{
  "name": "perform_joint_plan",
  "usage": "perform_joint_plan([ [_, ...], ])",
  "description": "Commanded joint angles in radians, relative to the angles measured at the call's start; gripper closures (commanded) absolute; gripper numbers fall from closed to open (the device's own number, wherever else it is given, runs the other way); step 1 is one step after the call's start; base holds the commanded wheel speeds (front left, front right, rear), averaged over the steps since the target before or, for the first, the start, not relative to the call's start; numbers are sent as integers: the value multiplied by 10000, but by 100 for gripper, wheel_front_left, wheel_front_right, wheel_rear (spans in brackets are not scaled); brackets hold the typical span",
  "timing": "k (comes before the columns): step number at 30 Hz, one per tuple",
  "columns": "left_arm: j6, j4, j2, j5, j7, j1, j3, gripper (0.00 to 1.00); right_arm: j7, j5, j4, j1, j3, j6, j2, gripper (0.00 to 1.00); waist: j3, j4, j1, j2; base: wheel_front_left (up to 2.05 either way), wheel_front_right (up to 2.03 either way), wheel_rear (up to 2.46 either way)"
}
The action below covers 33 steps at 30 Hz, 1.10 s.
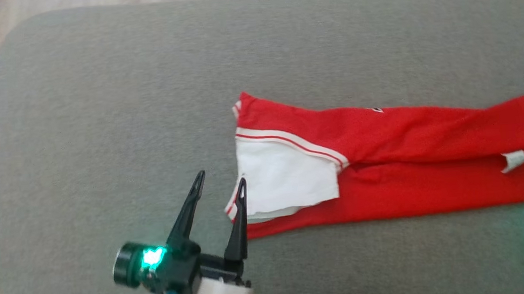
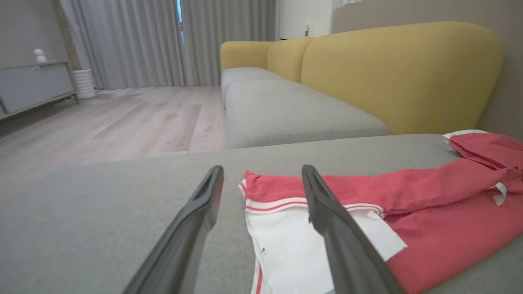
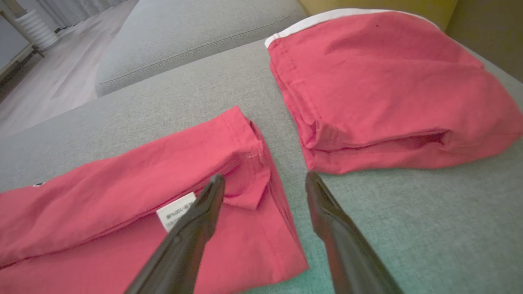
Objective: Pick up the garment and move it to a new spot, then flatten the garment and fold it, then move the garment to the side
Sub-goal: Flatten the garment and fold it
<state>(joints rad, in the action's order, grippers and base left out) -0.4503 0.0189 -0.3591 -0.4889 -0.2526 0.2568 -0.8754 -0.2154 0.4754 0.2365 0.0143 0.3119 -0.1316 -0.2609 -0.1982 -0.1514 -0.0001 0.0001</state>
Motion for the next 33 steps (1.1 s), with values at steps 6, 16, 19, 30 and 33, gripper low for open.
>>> perform_joint_plan([
  [6, 436, 534, 795, 1364, -90, -934, 1645, 0, -325, -764, 760, 964, 965, 9, -195, 0, 43, -794, 1, -1, 0, 0, 0],
  [16, 1530, 539, 1680, 2655, -91, -1571, 3222, 0, -1663, -902, 2372, 1669, 963, 9, 129, 100, -87, -687, 1, -1, 0, 0, 0],
  [19, 1777, 496, 1855, 2904, -91, -1686, 3493, 0, -1523, -725, 2175, 1698, 804, 9, -31, 100, -75, -519, 1, -1, 0, 0, 0],
  [30, 2468, 375, 2299, 3420, -91, -1984, 4250, 0, -798, -348, 1422, 1600, 954, 9, -940, 100, 35, -47, 1, -1, 0, 0, 0],
  [33, 2643, 350, 2409, 3528, -91, -2008, 4429, 0, -918, 244, 707, 1630, 989, 9, -726, 100, 79, -35, 1, -1, 0, 0, 0],
])
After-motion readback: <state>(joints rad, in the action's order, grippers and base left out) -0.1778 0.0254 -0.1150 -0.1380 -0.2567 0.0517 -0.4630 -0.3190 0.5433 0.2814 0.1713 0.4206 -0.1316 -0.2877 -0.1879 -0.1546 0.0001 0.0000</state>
